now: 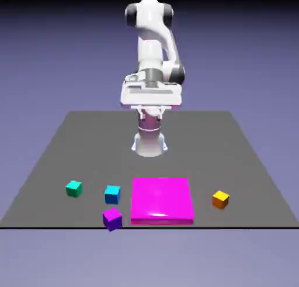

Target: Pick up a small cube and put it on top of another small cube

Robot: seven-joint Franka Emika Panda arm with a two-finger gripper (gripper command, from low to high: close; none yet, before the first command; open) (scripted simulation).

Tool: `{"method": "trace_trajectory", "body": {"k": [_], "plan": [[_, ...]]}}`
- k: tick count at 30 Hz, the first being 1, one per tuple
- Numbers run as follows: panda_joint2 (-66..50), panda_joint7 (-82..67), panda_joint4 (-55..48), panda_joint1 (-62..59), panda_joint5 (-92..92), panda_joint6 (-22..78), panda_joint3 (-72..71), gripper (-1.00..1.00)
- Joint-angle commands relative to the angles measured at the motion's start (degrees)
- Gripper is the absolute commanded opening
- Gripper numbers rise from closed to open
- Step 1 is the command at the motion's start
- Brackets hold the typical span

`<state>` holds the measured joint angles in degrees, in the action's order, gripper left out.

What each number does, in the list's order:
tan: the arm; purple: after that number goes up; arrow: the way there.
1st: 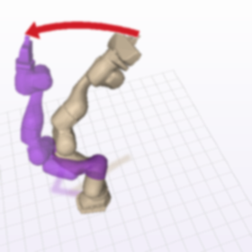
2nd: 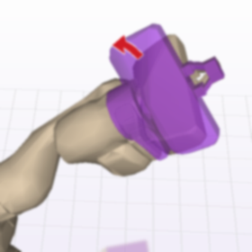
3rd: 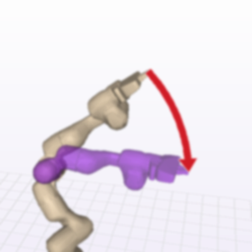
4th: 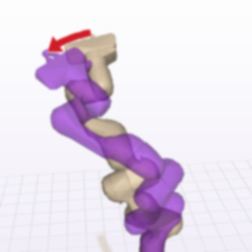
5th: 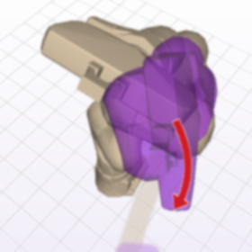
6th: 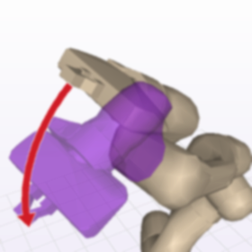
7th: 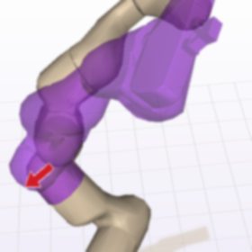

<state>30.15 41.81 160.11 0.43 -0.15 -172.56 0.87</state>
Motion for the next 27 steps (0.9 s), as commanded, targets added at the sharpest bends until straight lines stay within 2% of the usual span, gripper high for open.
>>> {"method": "trace_trajectory", "body": {"k": [1, 20, 27], "plan": [[-2.08, -0.53, -0.74, -0.22, -0.13, 1.2, 0.72, 0.0], [-41.03, -10.52, -14.52, -4.27, -2.5, 23.71, 14.24, 0.0], [-52.39, -14.0, -15.44, -7.92, -7.4, 13.42, 9.63, 0.0]]}}
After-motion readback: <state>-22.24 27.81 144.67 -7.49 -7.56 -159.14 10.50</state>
